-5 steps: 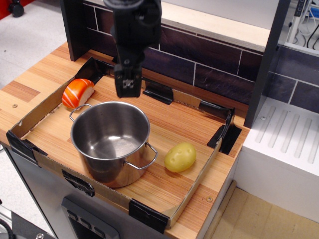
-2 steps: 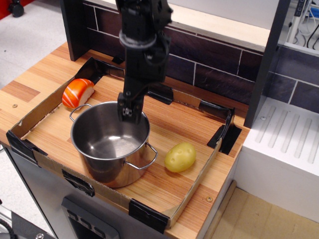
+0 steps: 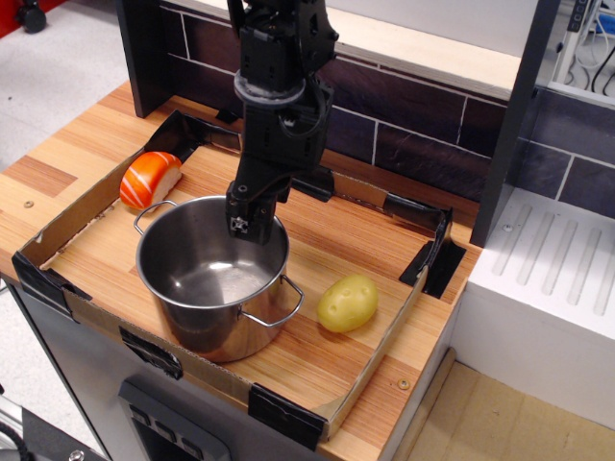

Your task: Topple metal pot

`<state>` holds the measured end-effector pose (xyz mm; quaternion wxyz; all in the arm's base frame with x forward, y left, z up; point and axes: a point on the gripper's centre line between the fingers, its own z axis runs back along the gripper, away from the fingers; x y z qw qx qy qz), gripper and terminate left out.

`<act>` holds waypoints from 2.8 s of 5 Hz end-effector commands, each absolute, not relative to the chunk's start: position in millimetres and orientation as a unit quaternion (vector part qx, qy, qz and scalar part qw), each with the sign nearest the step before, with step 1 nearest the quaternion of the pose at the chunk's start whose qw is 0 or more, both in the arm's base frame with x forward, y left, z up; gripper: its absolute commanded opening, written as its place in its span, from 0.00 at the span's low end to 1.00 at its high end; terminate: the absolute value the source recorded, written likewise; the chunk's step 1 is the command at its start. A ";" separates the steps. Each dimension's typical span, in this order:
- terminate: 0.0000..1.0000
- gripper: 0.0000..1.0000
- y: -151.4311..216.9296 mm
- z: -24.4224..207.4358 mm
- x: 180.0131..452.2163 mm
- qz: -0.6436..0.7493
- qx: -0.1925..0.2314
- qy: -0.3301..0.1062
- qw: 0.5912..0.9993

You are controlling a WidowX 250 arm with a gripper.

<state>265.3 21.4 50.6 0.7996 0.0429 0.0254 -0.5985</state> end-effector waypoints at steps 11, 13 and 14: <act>0.00 0.00 19.0 97.0 292.0 -0.355 0.434 -0.241 0.792; 0.00 0.00 13.5 83.8 292.4 -0.332 0.489 -0.250 0.767; 0.00 0.00 13.5 81.9 288.2 -0.336 0.476 -0.229 0.780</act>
